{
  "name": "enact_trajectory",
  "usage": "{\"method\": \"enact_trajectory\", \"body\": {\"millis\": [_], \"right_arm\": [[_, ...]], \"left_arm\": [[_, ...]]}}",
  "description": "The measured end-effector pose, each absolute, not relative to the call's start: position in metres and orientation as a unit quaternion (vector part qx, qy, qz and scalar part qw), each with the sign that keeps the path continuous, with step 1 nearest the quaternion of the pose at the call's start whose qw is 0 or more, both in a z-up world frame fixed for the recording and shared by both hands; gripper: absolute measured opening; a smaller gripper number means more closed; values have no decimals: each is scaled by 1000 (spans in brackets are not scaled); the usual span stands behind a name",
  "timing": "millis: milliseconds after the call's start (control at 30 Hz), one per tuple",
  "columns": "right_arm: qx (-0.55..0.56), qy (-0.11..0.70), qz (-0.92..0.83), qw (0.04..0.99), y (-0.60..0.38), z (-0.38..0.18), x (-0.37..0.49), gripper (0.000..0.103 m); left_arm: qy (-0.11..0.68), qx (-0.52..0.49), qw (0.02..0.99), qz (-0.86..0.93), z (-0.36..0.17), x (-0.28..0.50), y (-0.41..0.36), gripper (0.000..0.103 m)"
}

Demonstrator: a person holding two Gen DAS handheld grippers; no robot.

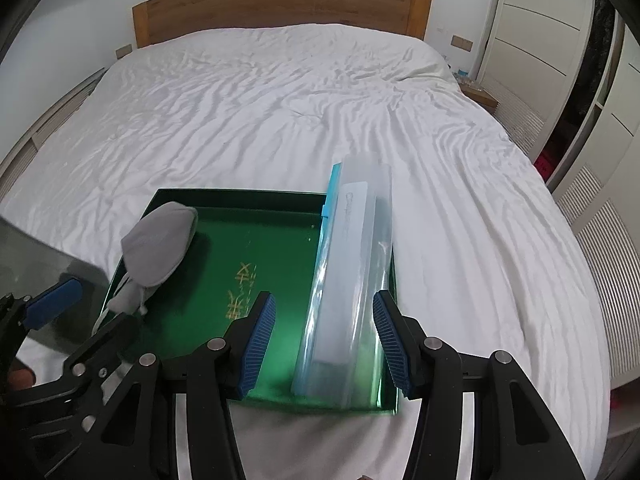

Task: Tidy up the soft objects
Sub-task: 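Withdraw both tools from the tray toward the towels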

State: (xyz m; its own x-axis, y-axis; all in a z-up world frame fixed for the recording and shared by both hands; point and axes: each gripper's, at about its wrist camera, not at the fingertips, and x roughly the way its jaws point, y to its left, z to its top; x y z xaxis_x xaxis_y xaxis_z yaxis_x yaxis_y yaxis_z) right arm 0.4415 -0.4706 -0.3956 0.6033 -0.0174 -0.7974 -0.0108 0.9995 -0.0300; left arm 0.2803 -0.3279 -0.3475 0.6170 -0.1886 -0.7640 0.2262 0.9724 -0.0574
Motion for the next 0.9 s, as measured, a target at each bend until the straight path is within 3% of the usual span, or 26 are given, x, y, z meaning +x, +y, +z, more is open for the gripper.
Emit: {"method": "enact_trajectory", "body": {"millis": [433, 900], "right_arm": [[-10, 427, -9, 904, -446, -359, 367, 51], [12, 420, 13, 907, -358, -314, 263, 51]], "left_arm": [[403, 16, 902, -154, -310, 219, -286, 58], [414, 17, 900, -137, -284, 176, -168, 58]]}}
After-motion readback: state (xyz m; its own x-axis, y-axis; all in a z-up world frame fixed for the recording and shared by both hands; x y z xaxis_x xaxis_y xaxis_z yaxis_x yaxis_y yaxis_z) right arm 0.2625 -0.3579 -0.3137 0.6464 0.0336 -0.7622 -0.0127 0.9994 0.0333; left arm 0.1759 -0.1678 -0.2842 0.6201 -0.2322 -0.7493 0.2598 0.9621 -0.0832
